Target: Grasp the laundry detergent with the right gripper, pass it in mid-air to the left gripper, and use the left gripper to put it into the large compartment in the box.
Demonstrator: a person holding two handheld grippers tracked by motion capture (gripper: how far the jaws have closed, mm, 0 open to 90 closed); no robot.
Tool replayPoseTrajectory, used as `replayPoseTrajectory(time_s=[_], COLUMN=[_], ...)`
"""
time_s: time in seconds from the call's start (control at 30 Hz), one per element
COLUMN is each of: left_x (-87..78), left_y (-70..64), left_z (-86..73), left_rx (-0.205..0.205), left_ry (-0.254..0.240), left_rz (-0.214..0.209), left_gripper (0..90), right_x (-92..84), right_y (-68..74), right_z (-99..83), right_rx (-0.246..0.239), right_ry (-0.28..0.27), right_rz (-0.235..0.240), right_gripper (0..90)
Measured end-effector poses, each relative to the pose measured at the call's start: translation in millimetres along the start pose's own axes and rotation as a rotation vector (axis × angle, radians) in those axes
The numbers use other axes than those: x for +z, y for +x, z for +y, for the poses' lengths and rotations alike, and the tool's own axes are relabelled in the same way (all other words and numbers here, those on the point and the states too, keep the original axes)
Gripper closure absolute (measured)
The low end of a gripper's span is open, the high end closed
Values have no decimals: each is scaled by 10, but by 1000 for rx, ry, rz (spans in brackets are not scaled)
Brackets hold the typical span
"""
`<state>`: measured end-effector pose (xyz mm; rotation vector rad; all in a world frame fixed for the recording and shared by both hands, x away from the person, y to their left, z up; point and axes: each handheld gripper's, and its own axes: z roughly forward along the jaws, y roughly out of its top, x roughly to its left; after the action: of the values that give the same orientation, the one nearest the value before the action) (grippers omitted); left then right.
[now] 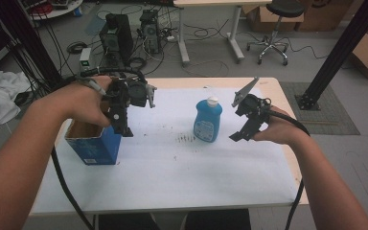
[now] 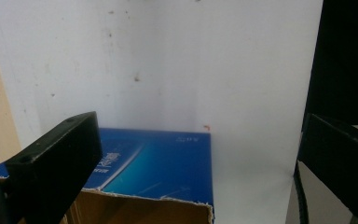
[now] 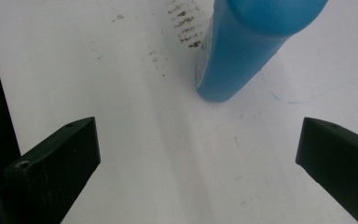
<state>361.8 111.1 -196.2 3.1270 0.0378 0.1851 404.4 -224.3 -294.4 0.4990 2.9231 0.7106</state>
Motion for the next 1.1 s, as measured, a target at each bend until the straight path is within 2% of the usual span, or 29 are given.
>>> replayPoseTrajectory(time_s=[0.03,0.13,0.17,0.2,0.23,0.37,0.63,0.7,0.8,1.1], left_x=[-5,-9,-12,-12,-16,-16,-50,-51,-46,-41], left_y=[-7,-13,-14,-14,-18,-24,-33,-33,-35,-41], left_z=[-1,-3,-6,-6,-8,-12,-20,-20,-17,-18], left_rx=[0,0,2,2,1,1,5,5,6,7], left_ry=[-3,-5,-7,-7,-8,-3,-6,-7,-6,-2], left_rz=[1,3,4,4,4,1,11,10,10,10], left_gripper=[1,1,1,1,1,1,1,1,1,1], right_x=[51,100,148,148,199,309,518,539,593,740], right_y=[-35,-71,-108,-108,-136,-189,-235,-240,-252,-247], right_z=[-32,-59,-85,-85,-106,-134,-133,-130,-125,-138], right_rx=[15,31,48,48,62,97,122,124,131,149], right_ry=[-23,-43,-70,-70,-89,-125,-163,-169,-205,-248], right_rz=[-6,-11,-6,-6,-18,-3,-12,-10,-11,-10], right_gripper=[0,0,0,0,0,0,0,0,0,0])
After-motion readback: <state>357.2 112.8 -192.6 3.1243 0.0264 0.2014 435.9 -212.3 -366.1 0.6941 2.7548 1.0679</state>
